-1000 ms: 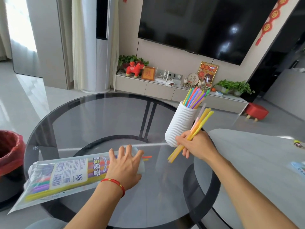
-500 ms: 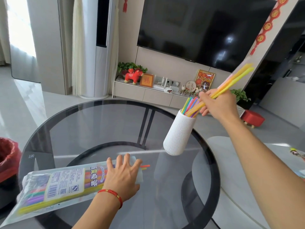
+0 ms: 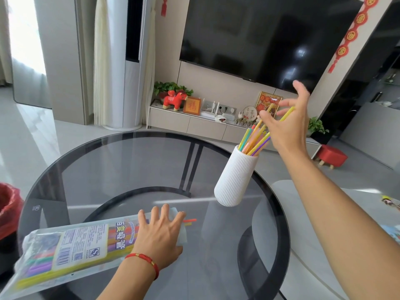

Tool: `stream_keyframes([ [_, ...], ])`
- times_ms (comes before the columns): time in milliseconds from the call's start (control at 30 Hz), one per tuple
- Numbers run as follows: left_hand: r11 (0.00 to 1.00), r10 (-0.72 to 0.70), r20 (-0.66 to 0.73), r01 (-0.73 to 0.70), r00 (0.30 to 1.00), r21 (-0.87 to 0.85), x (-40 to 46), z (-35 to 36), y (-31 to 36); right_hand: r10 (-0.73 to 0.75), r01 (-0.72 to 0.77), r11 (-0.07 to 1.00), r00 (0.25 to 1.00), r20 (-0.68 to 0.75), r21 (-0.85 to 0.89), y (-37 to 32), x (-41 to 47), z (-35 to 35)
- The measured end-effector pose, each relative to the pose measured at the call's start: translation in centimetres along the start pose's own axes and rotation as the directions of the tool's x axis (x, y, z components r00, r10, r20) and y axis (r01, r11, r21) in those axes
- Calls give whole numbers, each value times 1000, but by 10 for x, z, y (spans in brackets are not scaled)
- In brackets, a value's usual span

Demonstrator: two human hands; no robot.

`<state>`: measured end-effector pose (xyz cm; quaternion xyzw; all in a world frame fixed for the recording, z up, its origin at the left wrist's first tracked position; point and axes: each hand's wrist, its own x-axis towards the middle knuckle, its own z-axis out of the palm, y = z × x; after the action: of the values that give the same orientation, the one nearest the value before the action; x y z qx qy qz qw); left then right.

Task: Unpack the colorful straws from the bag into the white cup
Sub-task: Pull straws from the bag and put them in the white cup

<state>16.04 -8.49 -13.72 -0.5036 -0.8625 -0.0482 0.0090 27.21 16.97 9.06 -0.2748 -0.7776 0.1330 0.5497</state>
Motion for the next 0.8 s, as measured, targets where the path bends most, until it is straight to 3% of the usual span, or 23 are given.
stream_keyframes([
  [100, 1000, 1, 0, -1, 1000, 1, 0, -1, 0, -55, 86, 984, 979, 195, -154, 6, -6, 7],
  [200, 1000, 3, -2, -3, 1000, 0, -1, -1, 0, 50, 34, 973, 935, 352, -229, 10, -13, 13],
  [267, 1000, 3, -2, -4, 1000, -2, -1, -1, 0, 70, -53, 996, 961, 268, -68, 7, -15, 12],
  [333, 1000, 4, 1, -4, 1000, -4, 0, 0, -1, 20, -28, 996, 996, 85, 85, 6, -13, 7],
  [400, 1000, 7, 0, -7, 1000, -6, 1, 0, -1, -41, 40, 998, 999, 18, 54, 7, -7, 6],
  [533, 1000, 12, -10, -12, 1000, -11, 1, 2, -1, -21, 141, 939, 933, 358, -313, 12, 0, 13],
  [633, 1000, 14, -12, -14, 1000, -22, 1, 1, -1, 35, 204, 910, 830, 556, -361, 17, -8, 17],
  [800, 999, 2, -34, -3, 999, -44, 2, -2, -1, -1, 248, 887, 845, 535, -390, 23, -10, 13],
])
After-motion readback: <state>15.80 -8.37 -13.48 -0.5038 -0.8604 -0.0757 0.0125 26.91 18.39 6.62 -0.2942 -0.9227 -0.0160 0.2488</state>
